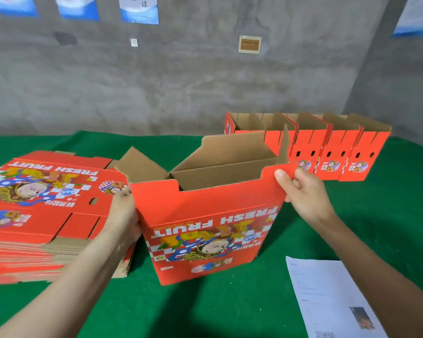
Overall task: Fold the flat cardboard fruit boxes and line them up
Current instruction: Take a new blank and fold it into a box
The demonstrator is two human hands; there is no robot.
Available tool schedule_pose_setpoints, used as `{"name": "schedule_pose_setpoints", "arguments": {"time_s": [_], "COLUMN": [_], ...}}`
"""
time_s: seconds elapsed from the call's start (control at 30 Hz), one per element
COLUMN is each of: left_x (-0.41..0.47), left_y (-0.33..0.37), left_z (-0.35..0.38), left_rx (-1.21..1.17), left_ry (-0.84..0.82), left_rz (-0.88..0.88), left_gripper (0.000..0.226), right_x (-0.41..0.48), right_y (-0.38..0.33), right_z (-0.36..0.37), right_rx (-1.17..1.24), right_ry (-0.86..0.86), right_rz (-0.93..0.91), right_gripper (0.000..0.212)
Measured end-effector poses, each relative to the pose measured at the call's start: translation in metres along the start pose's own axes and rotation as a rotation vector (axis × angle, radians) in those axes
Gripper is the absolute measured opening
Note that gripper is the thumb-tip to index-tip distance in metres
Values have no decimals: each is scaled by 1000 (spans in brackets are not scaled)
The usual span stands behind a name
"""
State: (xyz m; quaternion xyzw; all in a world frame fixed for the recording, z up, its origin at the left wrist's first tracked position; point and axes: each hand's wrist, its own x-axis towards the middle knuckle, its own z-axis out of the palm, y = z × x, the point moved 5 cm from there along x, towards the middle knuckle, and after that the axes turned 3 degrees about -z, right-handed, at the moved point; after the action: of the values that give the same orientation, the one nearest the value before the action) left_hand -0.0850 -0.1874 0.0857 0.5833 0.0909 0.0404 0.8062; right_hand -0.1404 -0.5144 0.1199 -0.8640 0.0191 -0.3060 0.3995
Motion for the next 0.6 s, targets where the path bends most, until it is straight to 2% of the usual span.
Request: {"name": "schedule_pose_setpoints", "arguments": {"time_s": [0.13,0.23,0.4,0.5,0.57,0.6], "left_x": [6,10,12,15,17,18], "left_y": [-8,-12,-16,-17,-17,-17], "left_z": [-8,-7,-1,-1,0,1], "left_rx": [-75,-180,-197,-165,-153,-156], "left_ry": [180,269,328,336,318,308], "left_rz": [-50,-53,-73,-83,-102,-110], "left_gripper": [27,23,27,27,24,23], "right_x": [-13,-14,-10,-4,-3,-4], "right_y": [-6,0,15,19,19,19], "right_z": [-5,-5,7,14,20,21], "right_rx": [-31,-8,16,19,-70,-135], "right_ry": [110,103,29,-3,-26,-33], "right_rz": [-22,-3,121,183,169,143], "right_gripper": [61,61,52,39,27,32]}}
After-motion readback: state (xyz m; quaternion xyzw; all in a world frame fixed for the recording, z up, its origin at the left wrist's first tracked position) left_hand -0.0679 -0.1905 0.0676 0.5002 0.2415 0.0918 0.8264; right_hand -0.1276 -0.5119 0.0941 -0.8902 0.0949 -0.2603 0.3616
